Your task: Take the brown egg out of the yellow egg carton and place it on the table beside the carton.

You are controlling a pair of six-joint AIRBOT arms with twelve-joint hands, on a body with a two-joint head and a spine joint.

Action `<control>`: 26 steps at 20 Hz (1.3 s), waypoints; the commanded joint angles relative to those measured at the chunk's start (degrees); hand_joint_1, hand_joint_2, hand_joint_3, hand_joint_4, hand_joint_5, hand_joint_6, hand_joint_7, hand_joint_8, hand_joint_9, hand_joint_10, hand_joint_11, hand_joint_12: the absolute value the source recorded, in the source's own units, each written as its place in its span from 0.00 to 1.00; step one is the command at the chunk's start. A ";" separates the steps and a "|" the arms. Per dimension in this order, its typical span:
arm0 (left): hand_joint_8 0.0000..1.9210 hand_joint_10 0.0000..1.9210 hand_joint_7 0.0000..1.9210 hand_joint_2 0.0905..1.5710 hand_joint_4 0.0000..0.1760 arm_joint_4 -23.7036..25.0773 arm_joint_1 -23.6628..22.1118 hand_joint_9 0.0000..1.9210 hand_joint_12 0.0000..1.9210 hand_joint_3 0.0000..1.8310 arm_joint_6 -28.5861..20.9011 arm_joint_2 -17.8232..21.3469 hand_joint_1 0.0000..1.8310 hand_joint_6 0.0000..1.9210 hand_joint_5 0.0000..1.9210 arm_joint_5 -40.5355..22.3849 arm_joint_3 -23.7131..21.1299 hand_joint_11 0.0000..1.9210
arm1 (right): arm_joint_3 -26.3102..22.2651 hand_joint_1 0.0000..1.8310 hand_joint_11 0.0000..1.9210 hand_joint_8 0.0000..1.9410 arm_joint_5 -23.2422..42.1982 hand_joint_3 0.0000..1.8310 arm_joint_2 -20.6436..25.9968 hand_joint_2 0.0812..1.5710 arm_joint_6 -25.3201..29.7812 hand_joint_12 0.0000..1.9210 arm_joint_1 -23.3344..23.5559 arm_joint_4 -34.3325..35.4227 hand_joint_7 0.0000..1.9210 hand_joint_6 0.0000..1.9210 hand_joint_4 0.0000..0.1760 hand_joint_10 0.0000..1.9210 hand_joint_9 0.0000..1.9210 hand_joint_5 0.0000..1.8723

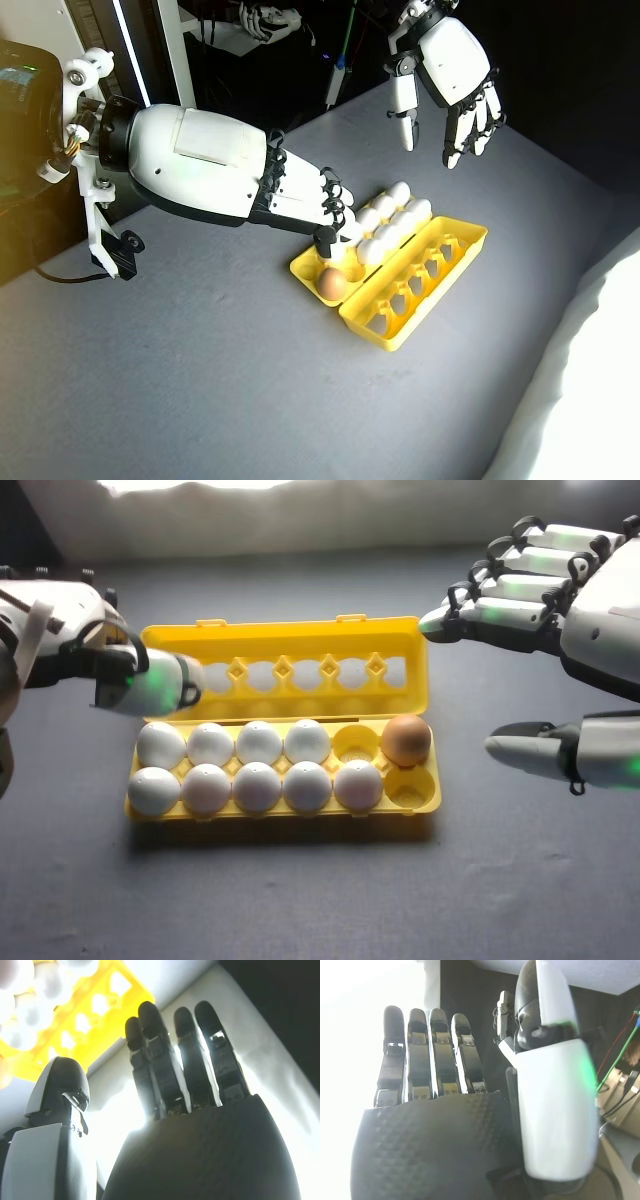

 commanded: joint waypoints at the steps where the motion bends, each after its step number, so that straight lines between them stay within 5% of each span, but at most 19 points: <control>1: 0.00 0.00 0.17 0.76 0.00 5.21 -0.78 0.15 0.34 0.00 0.32 0.50 0.00 0.00 0.18 1.49 0.10 0.00 | 0.05 0.12 0.00 0.03 6.86 0.00 0.46 0.80 0.13 0.48 0.70 0.21 0.14 0.05 0.00 0.22 0.04 0.12; 4: 0.00 0.00 0.16 0.76 0.00 4.93 -1.65 0.15 0.33 0.00 1.51 0.49 0.00 0.00 0.17 1.87 0.00 0.00 | 0.12 0.10 0.00 0.02 6.94 0.00 0.46 0.79 -0.57 0.51 0.67 0.28 0.15 0.03 0.00 0.22 0.04 0.13; 6: 0.00 0.00 0.16 0.76 0.00 3.98 -2.11 0.14 0.34 0.00 2.41 0.55 0.00 0.00 0.17 2.13 -0.11 0.00 | 0.00 0.09 0.00 0.01 6.38 0.00 0.52 0.79 -6.00 0.45 0.03 5.02 0.13 0.02 0.00 0.22 0.02 0.11; 8: 0.00 0.00 0.16 0.76 0.00 4.13 -2.34 0.15 0.34 0.00 3.13 0.70 0.00 0.00 0.17 2.54 -0.14 0.00 | 0.32 0.16 0.00 0.01 0.66 0.00 0.38 0.78 -9.24 0.51 -1.79 8.80 0.14 0.02 0.00 0.23 0.03 0.12; 10: 0.00 0.00 0.17 0.76 0.00 4.19 -2.38 0.15 0.33 0.00 3.78 0.79 0.00 0.00 0.18 3.01 -0.19 0.00 | 2.06 0.34 0.00 0.00 4.43 0.00 -1.41 0.75 -9.96 0.44 -7.13 8.78 0.12 0.01 0.00 0.22 0.02 0.11; 15: 0.00 0.00 0.18 0.77 0.00 4.71 -0.16 0.16 0.33 0.00 4.05 1.11 0.00 0.00 0.18 2.80 -1.65 0.00 | 5.12 0.65 0.00 0.00 4.98 0.00 -5.60 0.68 -9.95 0.46 -6.58 8.90 0.10 0.01 0.00 0.20 0.00 0.12; 20: 0.00 0.00 0.19 0.77 0.00 8.63 1.38 0.17 0.35 0.00 4.73 1.28 0.00 0.00 0.18 1.35 -3.07 0.00 | 10.41 0.71 0.00 0.00 4.68 0.01 -12.20 0.72 -10.24 0.48 -5.09 8.94 0.09 0.01 0.00 0.20 0.00 0.13; 22: 0.00 0.00 0.19 0.77 0.00 12.38 0.57 0.17 0.35 0.00 8.59 0.60 0.00 0.00 0.18 1.78 -3.34 0.00 | 11.63 0.71 0.00 0.00 3.95 0.00 -14.61 0.71 -11.27 0.54 -4.67 10.04 0.11 0.01 0.00 0.22 0.01 0.13; 26: 0.00 0.00 0.19 0.77 0.00 12.26 0.59 0.16 0.35 0.00 7.40 -0.88 0.00 0.00 0.19 5.95 -3.22 0.00 | 14.06 0.69 0.00 0.00 0.78 0.01 -18.02 0.73 -12.66 0.57 -3.89 11.65 0.10 0.00 0.00 0.24 0.00 0.10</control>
